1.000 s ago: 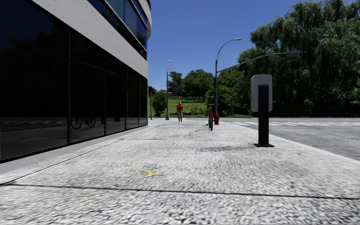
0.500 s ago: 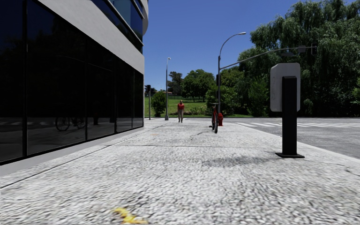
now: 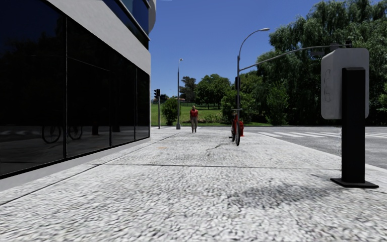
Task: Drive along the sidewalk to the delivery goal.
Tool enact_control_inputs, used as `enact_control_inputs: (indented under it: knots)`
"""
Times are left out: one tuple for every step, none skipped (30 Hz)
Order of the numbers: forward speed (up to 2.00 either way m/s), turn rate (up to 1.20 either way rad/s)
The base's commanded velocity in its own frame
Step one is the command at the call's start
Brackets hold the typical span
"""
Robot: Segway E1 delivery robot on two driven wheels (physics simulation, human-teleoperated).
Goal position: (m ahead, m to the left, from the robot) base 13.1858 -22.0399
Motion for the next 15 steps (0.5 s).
enact_control_inputs:
  knots:
    - [1.07, 0.0]
    - [1.07, 0.0]
    - [1.07, 0.0]
    - [1.07, 0.0]
    - [1.07, 0.0]
    - [1.07, 0.0]
    - [1.07, 0.0]
    - [1.07, 0.0]
    - [1.07, 0.0]
    - [1.07, 0.0]
    - [1.07, 0.0]
    - [1.07, 0.0]
    - [1.07, 0.0]
    - [1.07, 0.0]
    - [1.07, 0.0]
